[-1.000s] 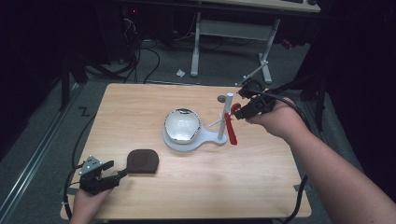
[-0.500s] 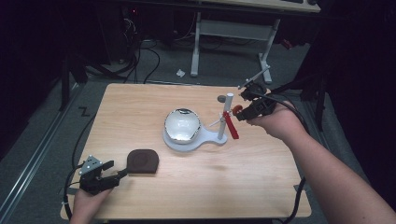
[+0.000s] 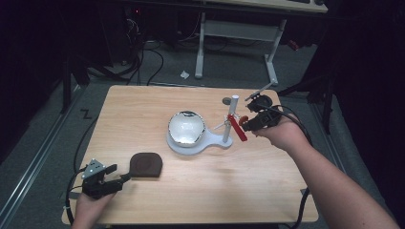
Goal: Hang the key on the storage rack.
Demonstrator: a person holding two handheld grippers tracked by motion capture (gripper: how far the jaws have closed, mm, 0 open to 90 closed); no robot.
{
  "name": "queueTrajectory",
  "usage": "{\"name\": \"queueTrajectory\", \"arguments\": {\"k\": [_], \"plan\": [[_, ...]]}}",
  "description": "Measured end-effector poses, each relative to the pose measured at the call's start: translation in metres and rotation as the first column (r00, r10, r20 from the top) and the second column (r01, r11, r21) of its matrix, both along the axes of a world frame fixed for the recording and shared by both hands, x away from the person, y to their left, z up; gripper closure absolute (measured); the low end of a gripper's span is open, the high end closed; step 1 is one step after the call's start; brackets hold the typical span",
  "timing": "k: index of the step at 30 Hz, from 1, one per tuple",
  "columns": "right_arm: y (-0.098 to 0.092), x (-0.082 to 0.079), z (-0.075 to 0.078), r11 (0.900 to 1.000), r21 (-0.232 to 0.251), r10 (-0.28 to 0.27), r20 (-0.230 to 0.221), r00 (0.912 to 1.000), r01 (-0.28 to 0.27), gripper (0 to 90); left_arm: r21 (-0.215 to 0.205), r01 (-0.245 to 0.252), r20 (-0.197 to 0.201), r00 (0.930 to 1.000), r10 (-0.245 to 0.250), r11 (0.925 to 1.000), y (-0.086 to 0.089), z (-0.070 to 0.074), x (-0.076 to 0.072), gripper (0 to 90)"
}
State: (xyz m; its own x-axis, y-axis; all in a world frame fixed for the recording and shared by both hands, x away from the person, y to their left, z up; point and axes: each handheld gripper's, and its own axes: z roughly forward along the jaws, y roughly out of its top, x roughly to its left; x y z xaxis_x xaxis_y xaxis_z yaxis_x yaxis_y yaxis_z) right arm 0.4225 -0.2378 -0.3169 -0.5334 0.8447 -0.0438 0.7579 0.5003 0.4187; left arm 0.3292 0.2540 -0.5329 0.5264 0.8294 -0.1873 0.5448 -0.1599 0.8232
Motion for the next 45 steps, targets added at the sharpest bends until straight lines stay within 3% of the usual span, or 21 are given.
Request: {"name": "queueTrajectory", "arguments": {"k": [11,25,34,45], "plan": [[-0.002,-0.001,-0.008,1.0,0.016,-0.011,-0.007,0.9999,0.011,62.1,0.001,0.0,0.001,1.0,0.0,1.0,0.0,0.0,0.0,28.7],[-0.013,-0.016,-0.018,0.999,0.041,-0.025,-0.003,0.9997,0.025,57.1,0.004,0.001,0.001,1.0,-0.001,1.0,-0.001,0.0,0.0,28.6],[-0.024,-0.028,-0.04,0.997,0.067,-0.038,-0.018,0.9991,0.039,55.8,0.01,0.002,0.0,1.0,-0.002,0.9999,-0.002,0.0,0.0,28.6],[-0.041,-0.045,-0.08,0.994,0.077,-0.076,-0.025,0.9968,0.078,51.8,0.011,0.004,0.002,1.0,-0.004,0.9999,-0.003,0.0,0.0,28.7]]}}
